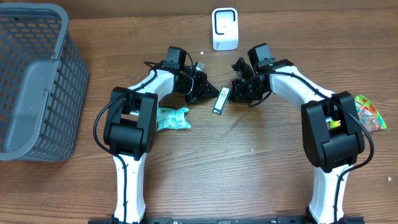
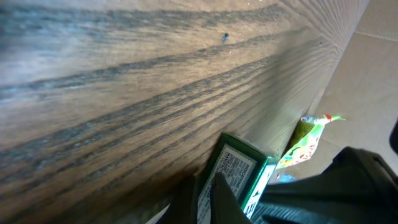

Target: Scan the item barcode

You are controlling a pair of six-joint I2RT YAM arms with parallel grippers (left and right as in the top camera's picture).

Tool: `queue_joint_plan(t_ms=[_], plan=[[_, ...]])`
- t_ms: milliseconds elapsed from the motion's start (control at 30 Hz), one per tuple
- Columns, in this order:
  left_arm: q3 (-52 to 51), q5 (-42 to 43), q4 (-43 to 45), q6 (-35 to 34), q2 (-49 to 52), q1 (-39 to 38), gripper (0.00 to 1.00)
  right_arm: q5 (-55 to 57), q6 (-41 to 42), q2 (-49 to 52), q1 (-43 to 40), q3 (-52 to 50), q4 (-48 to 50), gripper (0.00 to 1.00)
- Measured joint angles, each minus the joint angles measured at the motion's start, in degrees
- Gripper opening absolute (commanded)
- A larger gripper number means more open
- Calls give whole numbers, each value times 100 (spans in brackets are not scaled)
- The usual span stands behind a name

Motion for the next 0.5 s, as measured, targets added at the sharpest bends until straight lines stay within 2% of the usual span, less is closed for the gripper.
queue_joint_plan(t_ms=[300, 500], plan=[[39, -118, 50, -4, 0, 0, 4, -46, -20, -13, 459, -48, 140, 4], [50, -140, 50, -2, 0, 0, 4, -101, -13, -15, 487, -35, 184, 4]])
